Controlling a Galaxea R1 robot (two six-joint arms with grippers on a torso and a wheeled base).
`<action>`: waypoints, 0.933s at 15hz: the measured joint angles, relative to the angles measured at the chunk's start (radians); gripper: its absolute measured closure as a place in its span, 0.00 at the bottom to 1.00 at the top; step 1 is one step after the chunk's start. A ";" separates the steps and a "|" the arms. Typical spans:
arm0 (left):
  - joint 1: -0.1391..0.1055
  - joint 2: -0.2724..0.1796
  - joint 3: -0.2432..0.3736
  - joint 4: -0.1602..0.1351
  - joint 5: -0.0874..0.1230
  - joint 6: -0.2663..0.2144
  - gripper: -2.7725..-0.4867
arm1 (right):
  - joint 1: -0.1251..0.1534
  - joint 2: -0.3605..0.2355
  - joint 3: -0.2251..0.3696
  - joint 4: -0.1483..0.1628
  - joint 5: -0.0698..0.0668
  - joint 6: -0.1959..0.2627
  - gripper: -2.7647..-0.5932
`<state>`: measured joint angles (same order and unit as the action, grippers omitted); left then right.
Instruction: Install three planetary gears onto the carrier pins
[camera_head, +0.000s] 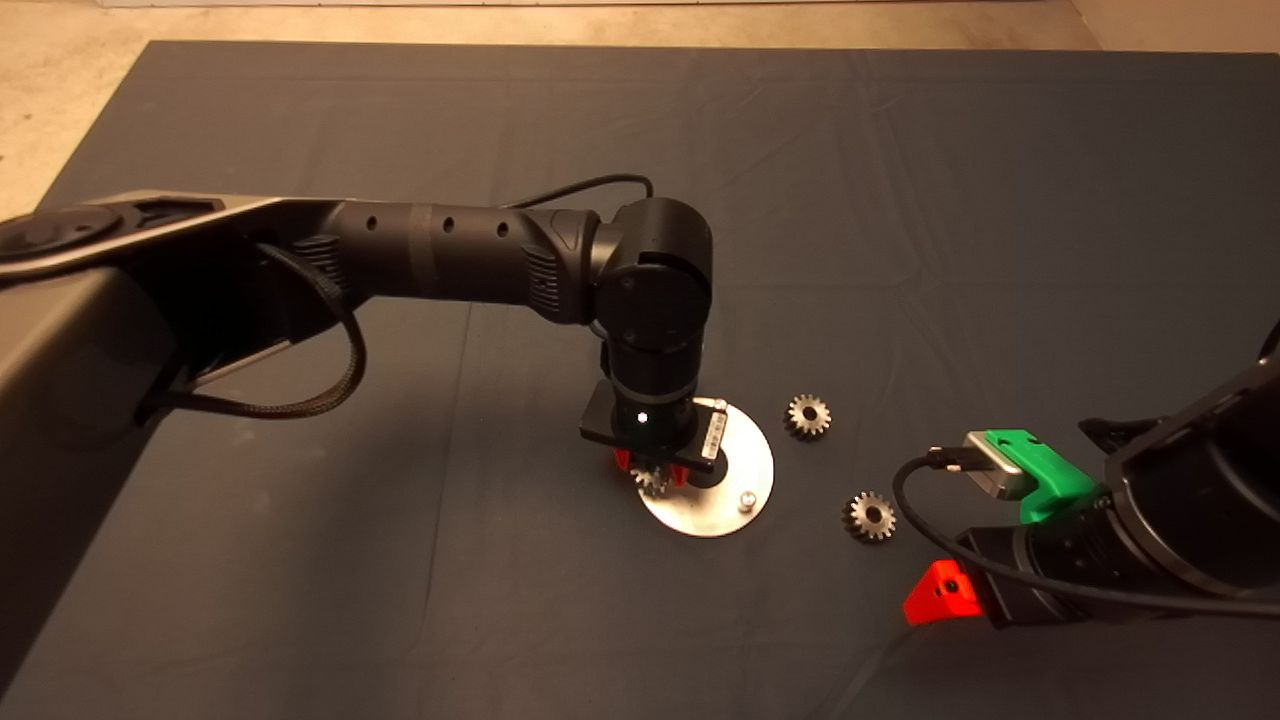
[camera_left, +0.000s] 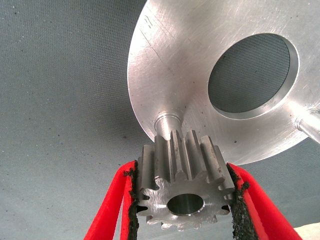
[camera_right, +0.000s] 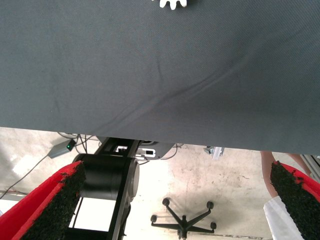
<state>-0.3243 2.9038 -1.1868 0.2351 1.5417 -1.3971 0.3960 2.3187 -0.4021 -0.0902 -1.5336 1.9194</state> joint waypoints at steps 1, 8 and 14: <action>0.000 0.000 -0.003 -0.002 -0.001 0.000 0.80 | 0.000 0.000 0.000 0.000 0.000 0.000 0.01; -0.001 0.003 -0.016 -0.011 -0.001 0.018 0.80 | 0.000 0.000 0.000 0.000 0.000 0.000 0.01; -0.001 0.002 -0.018 -0.014 -0.003 0.019 0.80 | 0.000 0.000 0.000 0.000 0.000 0.000 0.01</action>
<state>-0.3251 2.9062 -1.2047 0.2211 1.5385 -1.3779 0.3960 2.3187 -0.4021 -0.0902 -1.5336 1.9194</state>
